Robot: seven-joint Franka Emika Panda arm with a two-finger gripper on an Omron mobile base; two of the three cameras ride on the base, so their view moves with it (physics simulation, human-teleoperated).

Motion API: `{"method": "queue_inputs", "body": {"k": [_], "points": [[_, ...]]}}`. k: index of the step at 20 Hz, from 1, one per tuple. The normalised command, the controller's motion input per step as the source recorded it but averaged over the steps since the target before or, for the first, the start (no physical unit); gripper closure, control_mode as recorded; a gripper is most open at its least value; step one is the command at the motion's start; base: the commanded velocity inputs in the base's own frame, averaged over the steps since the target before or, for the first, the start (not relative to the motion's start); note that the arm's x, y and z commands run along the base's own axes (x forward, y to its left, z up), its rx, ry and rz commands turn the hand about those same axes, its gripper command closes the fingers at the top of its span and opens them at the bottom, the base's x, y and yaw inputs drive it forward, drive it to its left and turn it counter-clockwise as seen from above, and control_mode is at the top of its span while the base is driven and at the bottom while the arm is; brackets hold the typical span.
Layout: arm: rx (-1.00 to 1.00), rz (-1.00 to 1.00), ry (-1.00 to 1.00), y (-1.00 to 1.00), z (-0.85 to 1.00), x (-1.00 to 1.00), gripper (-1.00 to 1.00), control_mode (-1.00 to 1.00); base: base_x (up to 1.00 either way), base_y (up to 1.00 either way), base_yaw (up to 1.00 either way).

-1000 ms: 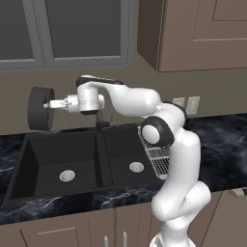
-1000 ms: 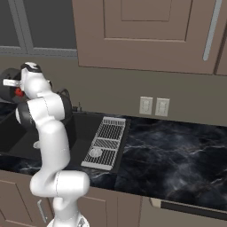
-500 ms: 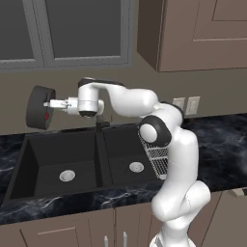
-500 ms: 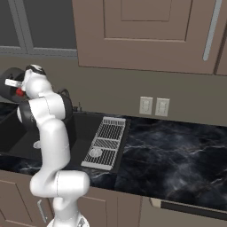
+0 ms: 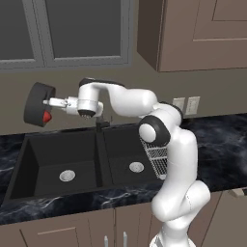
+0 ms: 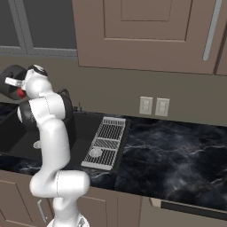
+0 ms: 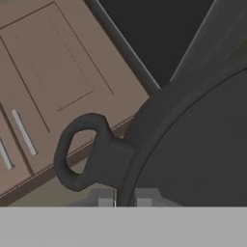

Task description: Dump the bell pepper from the pot into the sink. Then turn on the water and wash the bell pepper. Then turn off the water and put the bell pepper back in the pot.

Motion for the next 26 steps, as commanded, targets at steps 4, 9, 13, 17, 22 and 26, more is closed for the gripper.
{"method": "queue_inputs", "body": {"k": [4, 9, 13, 17, 22, 26], "points": [[0.07, -0.03, 0.01, 0.00, 0.01, 0.00, 1.00, -1.00, 0.00, 0.00, 0.00], [0.05, -0.04, 0.00, 0.00, 0.01, 0.00, 1.00, -1.00, 0.00, 0.00, 0.00], [0.03, -0.02, 0.00, 0.04, 0.01, 0.00, 1.00, -1.00, 0.00, 0.00, 0.00], [0.04, -0.01, 0.00, 0.06, 0.08, -0.01, 1.00, -1.00, 0.00, 0.00, 0.00], [0.05, 0.00, 0.00, 0.28, 0.32, -0.81, 1.00, -1.00, 0.00, 0.00, 0.00], [0.01, 0.00, -0.01, 0.22, 0.44, -1.00, 1.00, -1.00, 0.00, 0.00, 0.00]]}}
